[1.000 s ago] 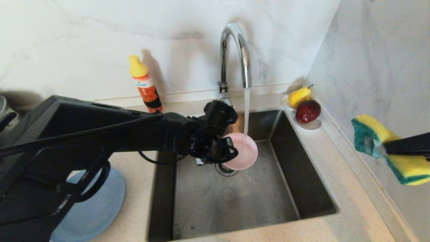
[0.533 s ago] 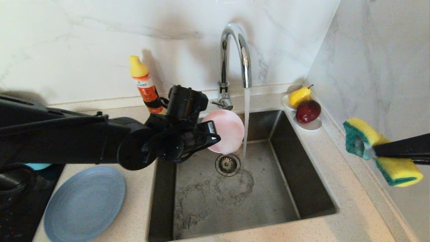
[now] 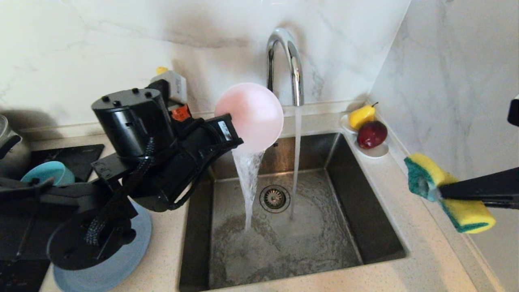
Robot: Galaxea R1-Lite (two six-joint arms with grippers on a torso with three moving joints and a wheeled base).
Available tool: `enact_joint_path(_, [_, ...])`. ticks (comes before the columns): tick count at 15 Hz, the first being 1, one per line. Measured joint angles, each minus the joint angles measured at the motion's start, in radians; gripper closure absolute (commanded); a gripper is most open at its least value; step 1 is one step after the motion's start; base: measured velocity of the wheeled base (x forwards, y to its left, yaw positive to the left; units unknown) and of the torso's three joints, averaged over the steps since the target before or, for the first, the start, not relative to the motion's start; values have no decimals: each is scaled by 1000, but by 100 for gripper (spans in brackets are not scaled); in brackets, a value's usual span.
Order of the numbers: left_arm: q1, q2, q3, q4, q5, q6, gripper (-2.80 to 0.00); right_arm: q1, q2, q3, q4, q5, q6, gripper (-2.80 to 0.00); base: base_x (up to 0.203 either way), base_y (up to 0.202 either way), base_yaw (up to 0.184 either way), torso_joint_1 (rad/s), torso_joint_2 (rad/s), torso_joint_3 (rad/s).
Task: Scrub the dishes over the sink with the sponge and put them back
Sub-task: Rinse the bowl
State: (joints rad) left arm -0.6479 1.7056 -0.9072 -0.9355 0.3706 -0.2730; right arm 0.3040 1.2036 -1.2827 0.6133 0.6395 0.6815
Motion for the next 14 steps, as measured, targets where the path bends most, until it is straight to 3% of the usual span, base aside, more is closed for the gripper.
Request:
enact_joint_path(3, [0,-26,36,-168,-8,43,0,-1,1,21,-16,2,-1,0,0,0,0,0,0,0])
enact_joint_path(7, [0,-43,45,-303,-52,68,0,-8,3,43,-20,1,-1,0,0,0,0,0,0,0])
enact_joint_path(10, [-1,-50,50,-374,-65,122,0,-14,9,57,-23,2,-1,0,0,0,0,0,0,0])
enact_joint_path(14, [0,-60,59,-441,-85,135,0,-15,27,46,-25,3,-2,0,0,0,0,0,0,0])
